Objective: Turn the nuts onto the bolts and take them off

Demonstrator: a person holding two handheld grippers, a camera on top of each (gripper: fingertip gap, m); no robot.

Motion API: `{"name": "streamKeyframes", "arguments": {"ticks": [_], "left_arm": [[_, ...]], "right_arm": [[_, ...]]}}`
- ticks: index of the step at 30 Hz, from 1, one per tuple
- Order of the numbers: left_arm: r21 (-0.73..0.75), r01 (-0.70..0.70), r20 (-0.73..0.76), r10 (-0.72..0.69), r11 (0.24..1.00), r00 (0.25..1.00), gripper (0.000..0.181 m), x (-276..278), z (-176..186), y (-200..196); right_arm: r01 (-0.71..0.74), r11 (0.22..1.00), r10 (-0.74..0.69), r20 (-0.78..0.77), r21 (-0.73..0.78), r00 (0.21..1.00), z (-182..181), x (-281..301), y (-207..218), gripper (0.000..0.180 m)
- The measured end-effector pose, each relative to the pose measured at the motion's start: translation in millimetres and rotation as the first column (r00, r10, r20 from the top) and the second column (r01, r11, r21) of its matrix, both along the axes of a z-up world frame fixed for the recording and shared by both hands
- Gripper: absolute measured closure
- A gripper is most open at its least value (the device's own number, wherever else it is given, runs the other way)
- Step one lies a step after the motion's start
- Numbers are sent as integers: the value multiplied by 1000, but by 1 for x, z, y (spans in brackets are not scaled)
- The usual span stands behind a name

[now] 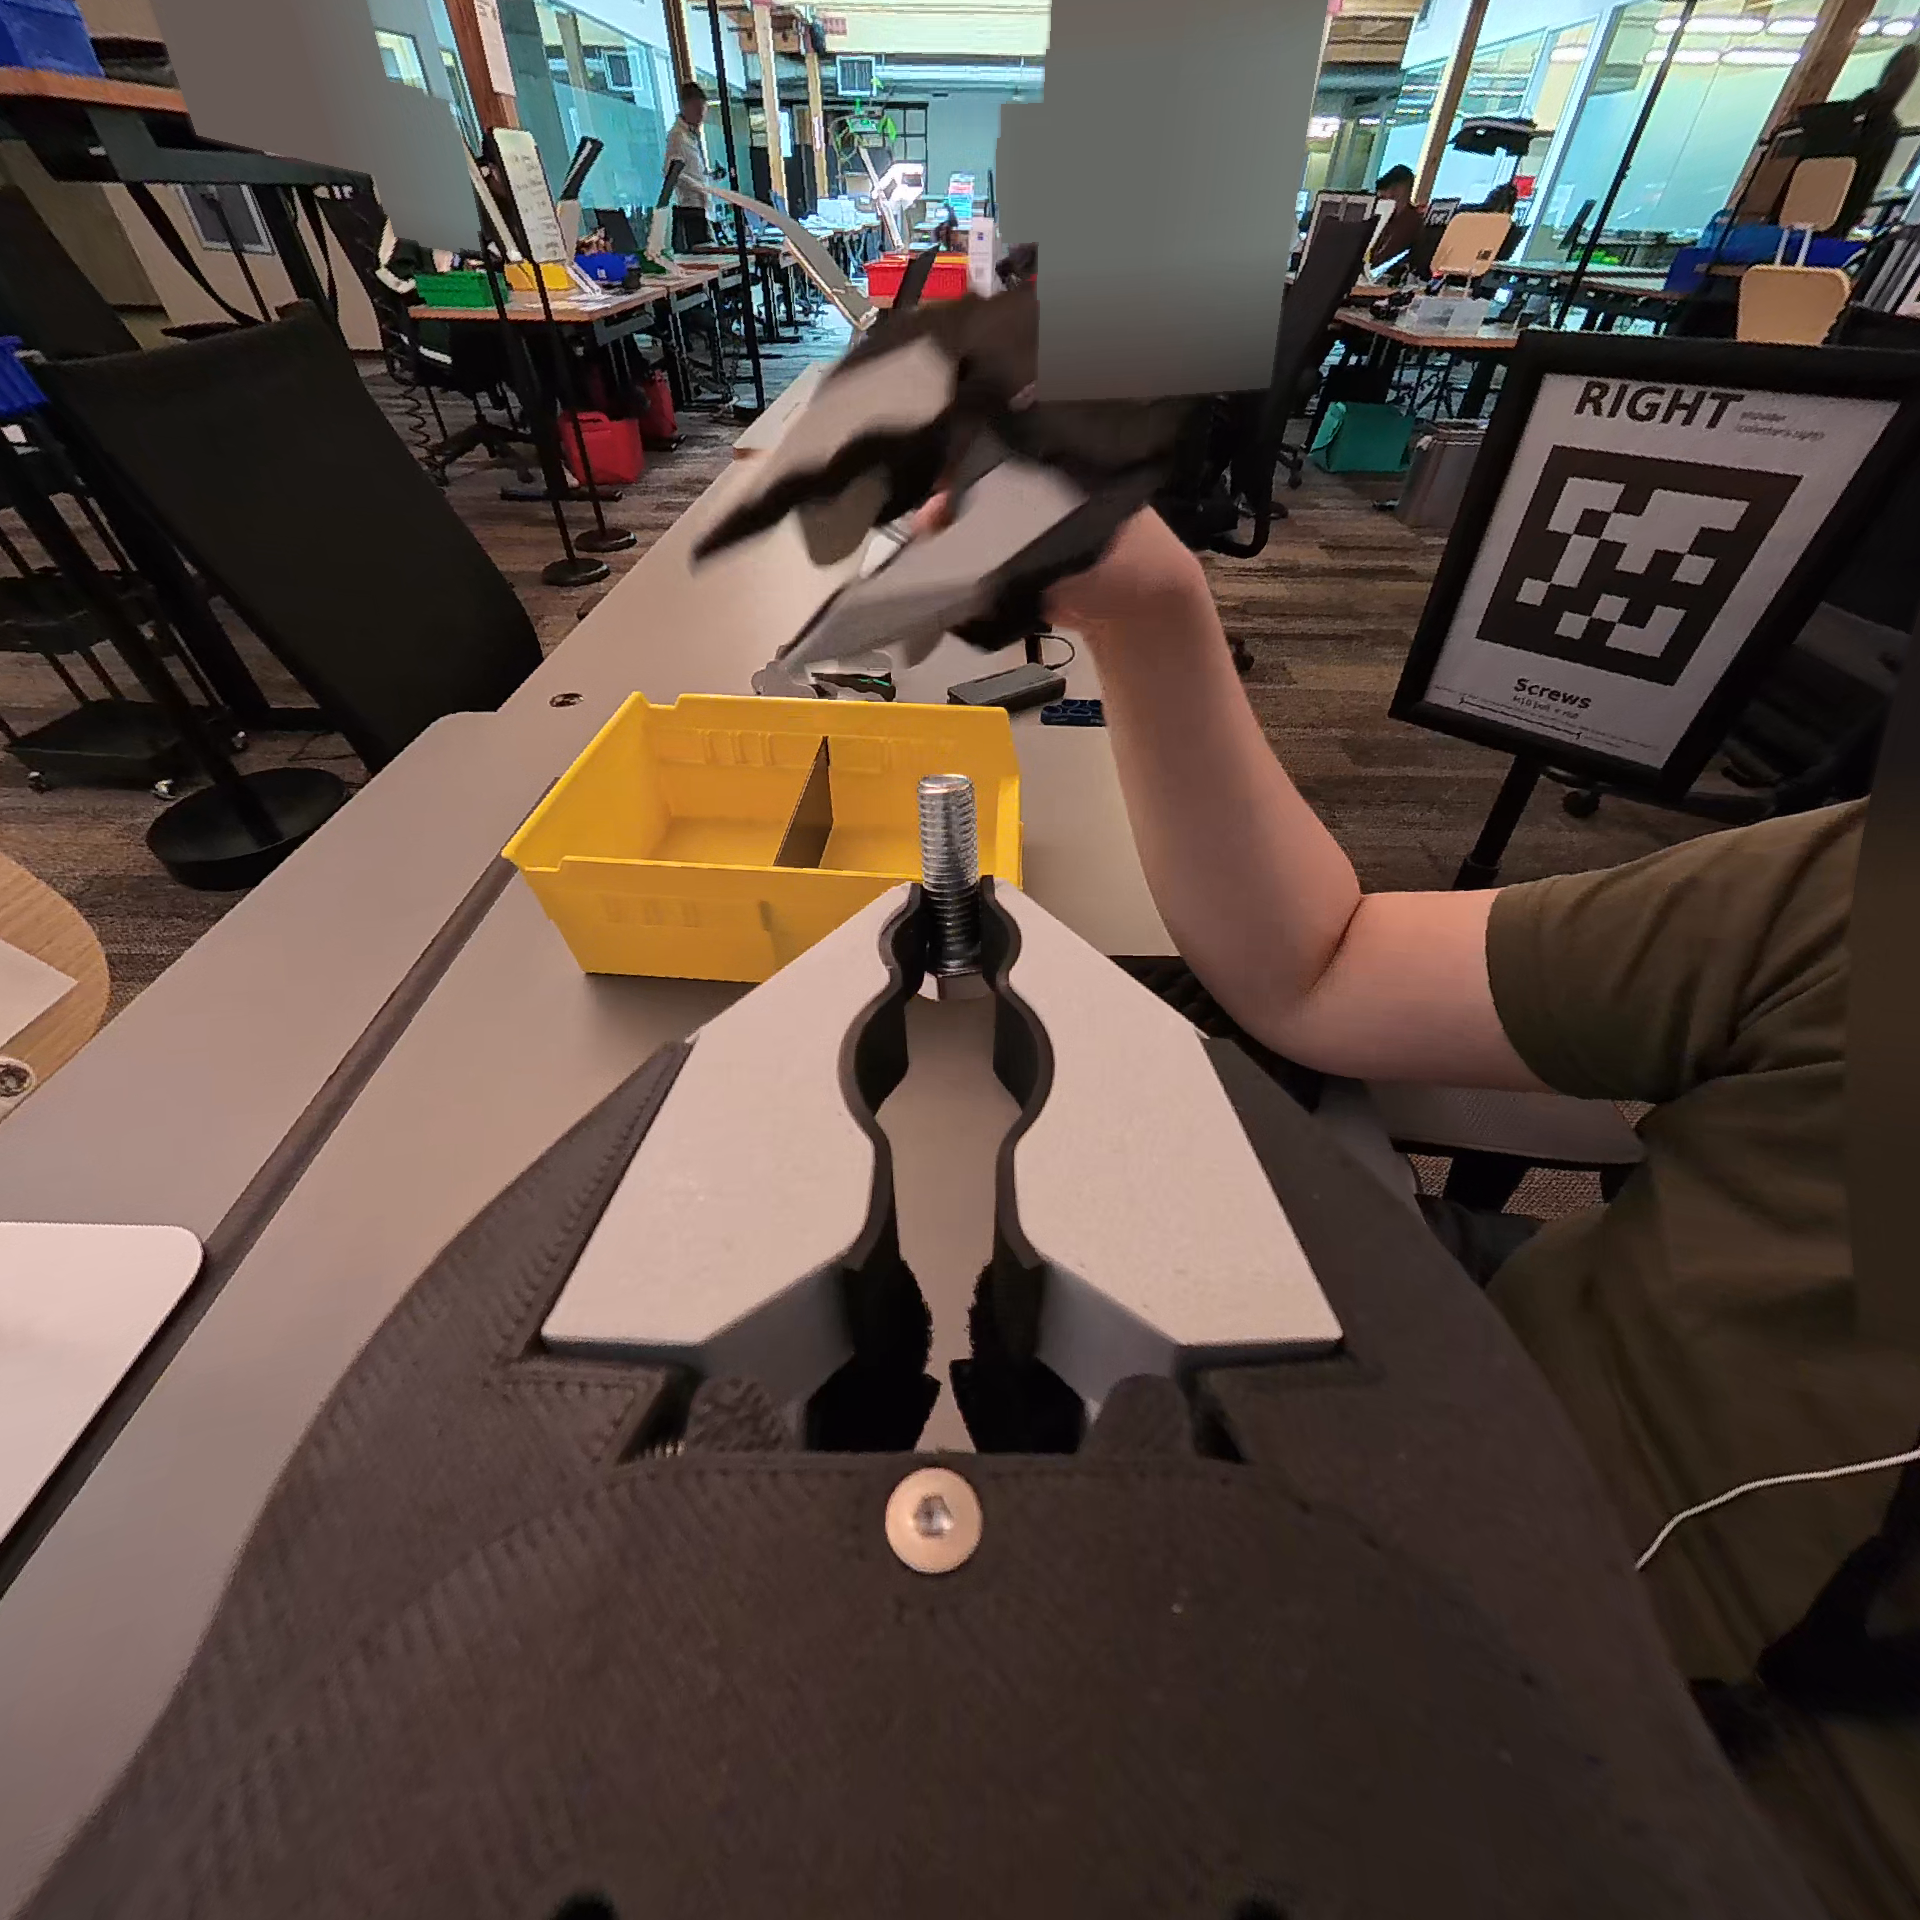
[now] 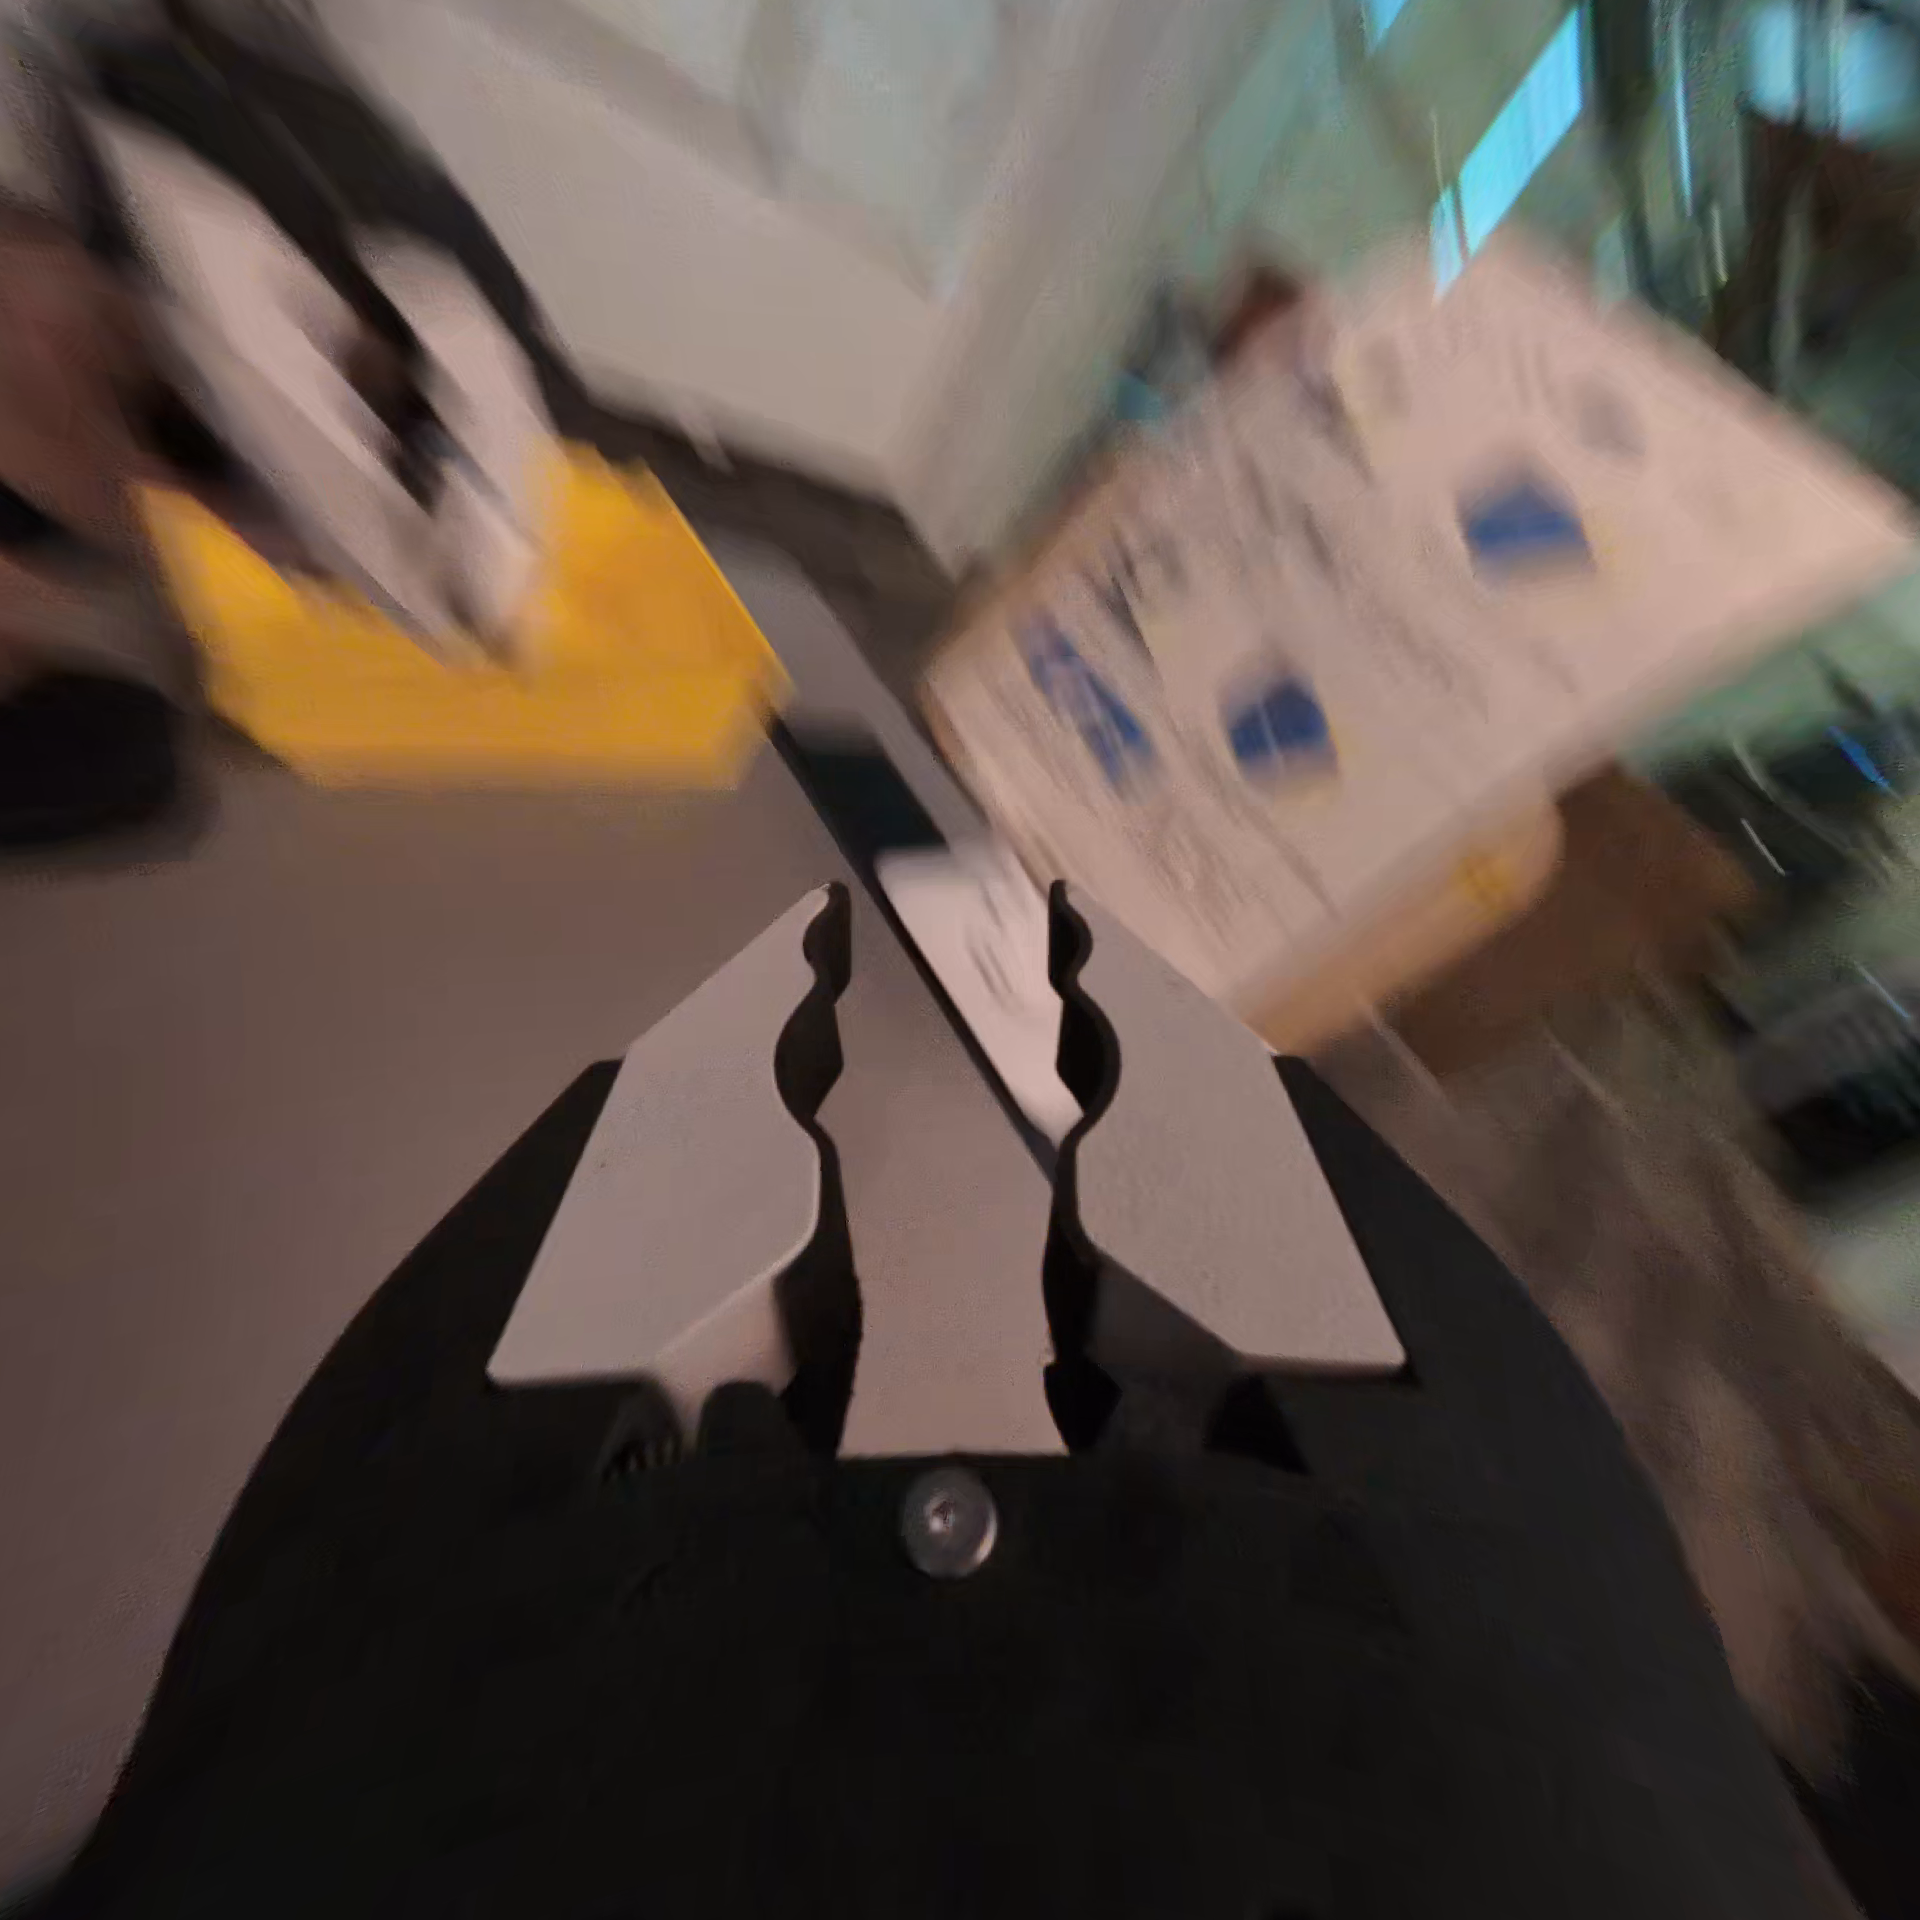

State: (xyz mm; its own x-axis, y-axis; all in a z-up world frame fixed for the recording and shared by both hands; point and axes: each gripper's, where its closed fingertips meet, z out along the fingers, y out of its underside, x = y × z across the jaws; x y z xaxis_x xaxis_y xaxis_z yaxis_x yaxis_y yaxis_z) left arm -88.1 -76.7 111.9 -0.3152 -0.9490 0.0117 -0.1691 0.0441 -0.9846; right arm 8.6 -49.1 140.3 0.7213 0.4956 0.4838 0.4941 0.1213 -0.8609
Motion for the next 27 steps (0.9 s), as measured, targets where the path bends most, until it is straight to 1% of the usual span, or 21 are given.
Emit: {"name": "streamKeyframes", "arguments": {"ticks": [1,2,3,4,5,8,11,13,15,20,23,25,27], "left_arm": [[1,-3,-2,3,1000,1000,173,0,-1,1],[4,-7,-3,7,1000,1000,173,1,-1,2],[8,-12,-5,12,1000,1000,173,1,-1,2],[12,-15,-6,15,1000,1000,173,1,-2,3],[14,-15,-6,15,1000,1000,173,1,-2,3],[17,-17,2,16,1000,1000,173,0,0,3],[20,-34,28,33,999,999,173,-3,6,6],[21,-46,68,45,999,997,173,-6,14,8],[40,-28,56,26,999,998,173,-9,14,4],[105,-13,22,11,994,1000,172,-25,17,-3],[118,11,7,-12,993,1000,150,-39,22,-8],[145,-46,5,46,988,999,136,-47,27,0],[165,-117,66,107,979,992,133,-58,41,10]], "right_arm": [[-168,984,174,-102,60,979,19,-37,-13,143],[-312,945,325,-196,96,925,33,-66,-27,142],[-414,904,427,-276,108,861,40,-87,-36,143],[-476,875,477,-331,88,814,40,-102,-39,142],[-500,865,484,-359,53,798,35,-111,-36,140],[-461,887,424,-360,-20,831,19,-120,-17,140],[-466,883,413,-385,-53,825,13,-122,-11,146],[-485,870,414,-406,-88,815,7,-125,-9,154],[-535,841,454,-433,-79,779,7,-130,-13,172],[-630,776,532,-508,-29,678,13,-145,-21,172],[-634,773,546,-533,23,646,18,-149,-19,172],[-607,793,530,-554,54,642,22,-142,-13,172],[-586,808,506,-574,55,644,24,-129,-7,172]]}}
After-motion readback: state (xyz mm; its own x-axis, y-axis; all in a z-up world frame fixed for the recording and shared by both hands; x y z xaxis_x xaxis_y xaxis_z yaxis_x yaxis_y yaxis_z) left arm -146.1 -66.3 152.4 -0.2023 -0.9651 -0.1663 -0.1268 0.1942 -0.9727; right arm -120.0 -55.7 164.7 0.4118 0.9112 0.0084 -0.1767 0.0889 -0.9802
